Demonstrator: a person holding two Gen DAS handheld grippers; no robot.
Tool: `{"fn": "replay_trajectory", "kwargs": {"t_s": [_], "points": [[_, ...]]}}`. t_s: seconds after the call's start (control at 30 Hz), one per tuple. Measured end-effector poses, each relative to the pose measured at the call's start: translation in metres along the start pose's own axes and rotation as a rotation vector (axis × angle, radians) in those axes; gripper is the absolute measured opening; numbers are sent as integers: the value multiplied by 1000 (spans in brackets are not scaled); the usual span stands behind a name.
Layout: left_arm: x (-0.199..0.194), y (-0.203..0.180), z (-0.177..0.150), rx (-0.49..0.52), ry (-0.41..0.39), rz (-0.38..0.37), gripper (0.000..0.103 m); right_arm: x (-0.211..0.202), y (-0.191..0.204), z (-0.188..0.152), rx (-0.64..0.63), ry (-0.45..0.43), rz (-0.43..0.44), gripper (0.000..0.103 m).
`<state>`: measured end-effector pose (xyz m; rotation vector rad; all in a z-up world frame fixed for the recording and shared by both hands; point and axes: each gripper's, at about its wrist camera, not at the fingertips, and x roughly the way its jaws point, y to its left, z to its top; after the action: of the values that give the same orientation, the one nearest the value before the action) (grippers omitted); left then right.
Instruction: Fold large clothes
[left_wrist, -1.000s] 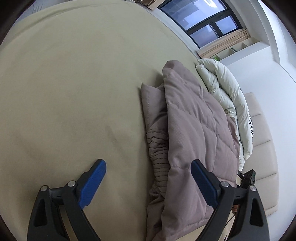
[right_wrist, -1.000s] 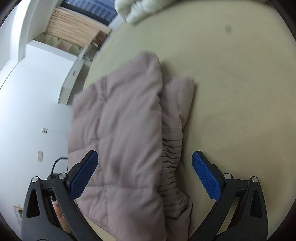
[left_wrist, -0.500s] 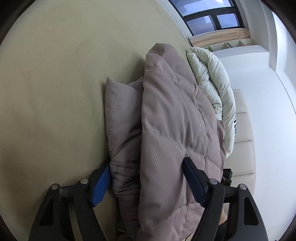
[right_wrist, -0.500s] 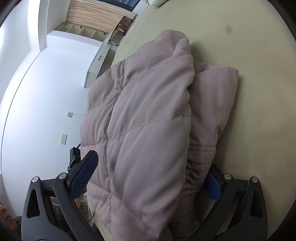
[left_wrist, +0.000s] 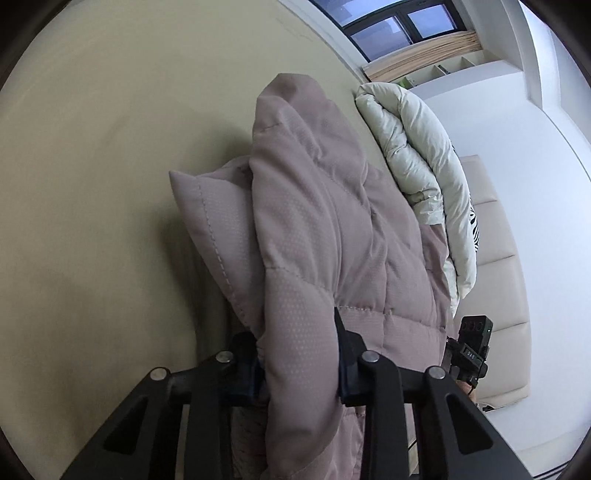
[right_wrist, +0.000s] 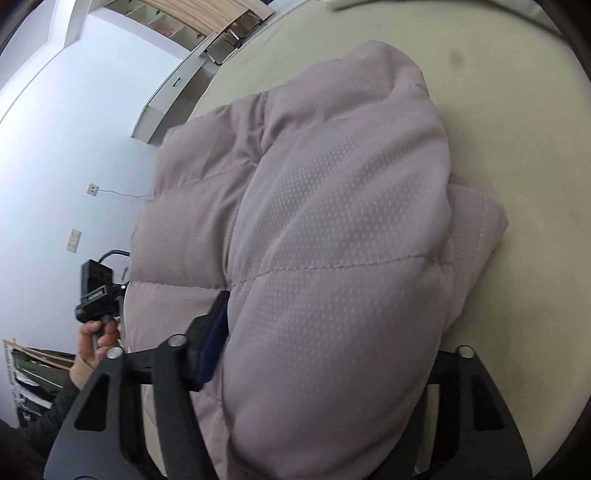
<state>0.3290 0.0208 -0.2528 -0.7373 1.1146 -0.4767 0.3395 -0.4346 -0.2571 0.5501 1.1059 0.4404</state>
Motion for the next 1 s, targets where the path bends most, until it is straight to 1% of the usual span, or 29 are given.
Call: {"fn": "replay_trajectory", "kwargs": {"t_s": [0.03, 0.1, 0.2, 0.33, 0.4, 0.5, 0.53, 0.63, 0.7, 0.73, 0.77, 0.83, 0.87, 0.93, 1.0], "points": [[-8, -6, -5, 8, -6, 3, 31, -5, 10, -2, -12, -14, -14, 52], [-31, -16, -19, 25, -13, 2, 31, -18, 29, -11, -36, -32, -24, 49], [-74, -27, -47, 51, -29, -17, 30, -47, 56, -32, -71, -51, 1, 46], [-127, -26, -82, 46, -41, -31, 30, -74, 92, -86, -76, -51, 52, 45], [-154, -23, -107, 53, -40, -28, 30, -84, 105, -113, -70, -54, 82, 45], [-180, -15, -140, 53, -39, -33, 31, -96, 124, -157, -57, -60, 117, 45], [-186, -7, -154, 41, -39, -37, 31, -98, 124, -168, -42, -58, 128, 45], [-183, 21, -180, -18, -19, -30, 32, -88, 116, -196, 12, -41, 133, 45], [-165, 46, -193, -56, 9, 16, 34, -70, 104, -211, 51, -8, 89, 45], [-158, 56, -196, -70, 12, 24, 36, -60, 93, -218, 74, 0, 54, 46], [-152, 70, -199, -106, 5, 4, 38, -54, 83, -225, 98, -1, 50, 50], [-146, 88, -200, -179, -2, -57, 43, -42, 63, -231, 157, -32, 90, 57], [-144, 92, -200, -185, -4, -61, 45, -36, 60, -232, 172, -42, 93, 61], [-140, 89, -198, -158, -11, -28, 52, -31, 61, -239, 156, -57, 70, 65], [-140, 92, -199, -178, -15, -33, 54, -29, 61, -243, 156, -71, 65, 68]]}}
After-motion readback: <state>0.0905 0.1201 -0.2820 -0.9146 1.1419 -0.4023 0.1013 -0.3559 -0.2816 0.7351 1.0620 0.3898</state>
